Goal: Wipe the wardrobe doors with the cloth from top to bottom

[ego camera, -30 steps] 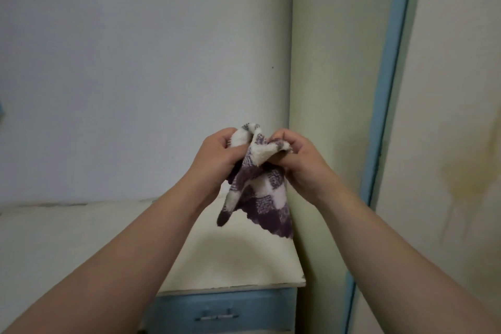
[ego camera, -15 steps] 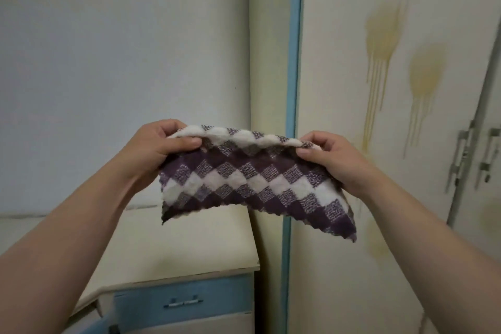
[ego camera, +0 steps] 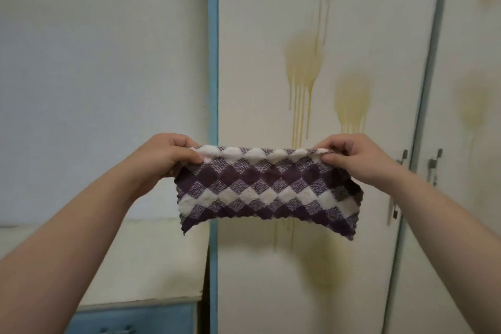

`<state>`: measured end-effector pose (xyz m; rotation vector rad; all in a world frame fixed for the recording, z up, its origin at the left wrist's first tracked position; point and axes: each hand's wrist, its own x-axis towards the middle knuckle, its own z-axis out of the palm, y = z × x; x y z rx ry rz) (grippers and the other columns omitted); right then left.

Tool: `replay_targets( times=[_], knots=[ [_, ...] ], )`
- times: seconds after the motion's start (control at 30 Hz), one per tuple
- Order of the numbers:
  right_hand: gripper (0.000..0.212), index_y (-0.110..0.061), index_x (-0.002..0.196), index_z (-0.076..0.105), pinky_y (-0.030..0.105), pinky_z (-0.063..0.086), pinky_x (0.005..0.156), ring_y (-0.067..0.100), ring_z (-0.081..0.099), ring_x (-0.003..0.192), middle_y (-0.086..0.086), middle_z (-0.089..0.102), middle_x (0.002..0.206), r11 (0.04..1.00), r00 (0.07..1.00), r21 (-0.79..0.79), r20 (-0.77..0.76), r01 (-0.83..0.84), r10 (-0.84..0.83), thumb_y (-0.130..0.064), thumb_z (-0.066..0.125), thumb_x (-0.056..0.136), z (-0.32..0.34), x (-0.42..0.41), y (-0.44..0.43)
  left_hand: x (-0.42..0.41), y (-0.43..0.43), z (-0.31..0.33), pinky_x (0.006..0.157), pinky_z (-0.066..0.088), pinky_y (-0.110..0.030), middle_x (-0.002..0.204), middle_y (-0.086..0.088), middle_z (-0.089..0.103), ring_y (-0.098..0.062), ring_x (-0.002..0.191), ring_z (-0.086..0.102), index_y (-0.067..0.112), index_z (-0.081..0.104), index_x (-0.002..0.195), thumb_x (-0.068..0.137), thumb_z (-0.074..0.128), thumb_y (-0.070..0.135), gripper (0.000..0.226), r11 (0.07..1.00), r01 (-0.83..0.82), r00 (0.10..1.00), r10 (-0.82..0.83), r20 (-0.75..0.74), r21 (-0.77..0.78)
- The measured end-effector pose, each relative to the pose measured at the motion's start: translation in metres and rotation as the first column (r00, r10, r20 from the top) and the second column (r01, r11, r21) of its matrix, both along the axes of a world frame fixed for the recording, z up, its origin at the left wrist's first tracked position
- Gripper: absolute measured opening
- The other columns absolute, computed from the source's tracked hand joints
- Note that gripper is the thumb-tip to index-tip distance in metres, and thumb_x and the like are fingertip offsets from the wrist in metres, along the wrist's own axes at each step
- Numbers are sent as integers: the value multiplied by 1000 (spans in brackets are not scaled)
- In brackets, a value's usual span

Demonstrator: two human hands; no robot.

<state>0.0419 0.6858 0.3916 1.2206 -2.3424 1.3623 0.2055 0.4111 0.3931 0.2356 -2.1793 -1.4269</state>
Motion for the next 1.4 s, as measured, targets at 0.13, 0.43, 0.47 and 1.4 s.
replay_targets(
  times=[0.13,0.43,0.47,1.4],
  knots=[
    [28,-24,91,63,19,48,71,15,59,80,-1,65,91,998,999,43,-30,-38,39,2,59,86,8,-43,34,-28,26,1,56,39,-25,64,-7,57,-17,60,49,5,64,71,76,65,-3,9,986,-139,990,138,-16,-92],
    [21,-14,84,73,11,35,69,14,49,74,5,54,101,986,747,-105,-644,128,-166,5,66,80,7,-107,43,-80,62,9,55,34,-26,79,-1,57,-22,75,51,16,51,79,76,67,13,16,698,-639,766,543,-345,-321],
    [22,-12,86,74,16,38,64,15,48,65,10,56,101,986,687,-94,-709,135,-162,6,66,79,5,-110,41,-85,62,8,53,31,-26,78,-2,55,-23,74,49,14,49,80,78,65,13,16,659,-675,734,557,-388,-332],
    [34,-15,109,50,35,32,82,30,43,99,15,49,111,812,619,-522,-556,261,-556,-21,56,76,-57,-102,-55,-167,91,-60,93,30,-68,141,-37,26,-56,129,25,3,33,138,73,71,31,80,317,-747,650,535,-540,-584]
  ],
)
